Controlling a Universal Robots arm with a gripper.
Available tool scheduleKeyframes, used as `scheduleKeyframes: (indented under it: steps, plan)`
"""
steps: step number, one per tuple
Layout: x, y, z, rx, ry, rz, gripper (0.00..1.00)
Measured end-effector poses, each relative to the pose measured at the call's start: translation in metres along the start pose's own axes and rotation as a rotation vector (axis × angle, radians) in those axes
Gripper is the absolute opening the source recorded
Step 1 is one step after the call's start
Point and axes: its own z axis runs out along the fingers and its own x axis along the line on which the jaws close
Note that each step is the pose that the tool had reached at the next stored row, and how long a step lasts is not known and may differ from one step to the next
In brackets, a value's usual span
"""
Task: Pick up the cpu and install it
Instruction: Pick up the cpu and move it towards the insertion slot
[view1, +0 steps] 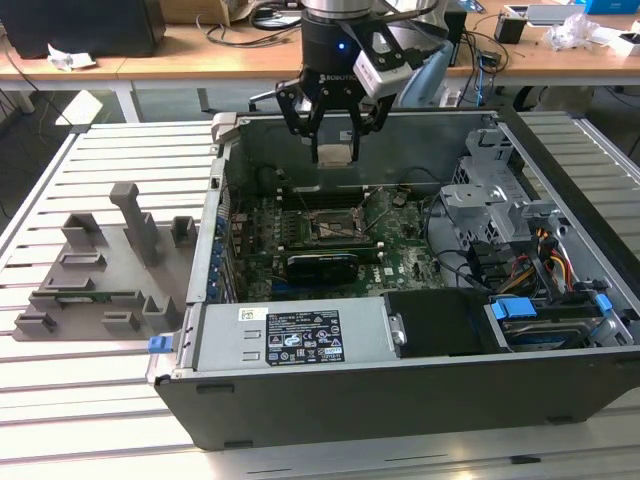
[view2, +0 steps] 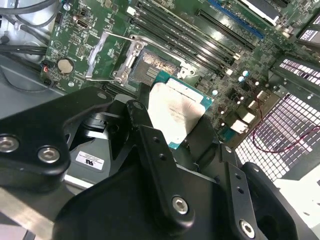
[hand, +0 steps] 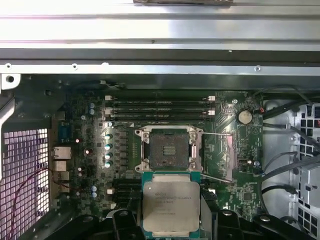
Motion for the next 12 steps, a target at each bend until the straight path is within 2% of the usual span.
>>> scheduleKeyframes:
  steps: [12]
  plan:
    - [-0.0044,0.0000,0.0050,0.0009,0.0000,0.000,0.55]
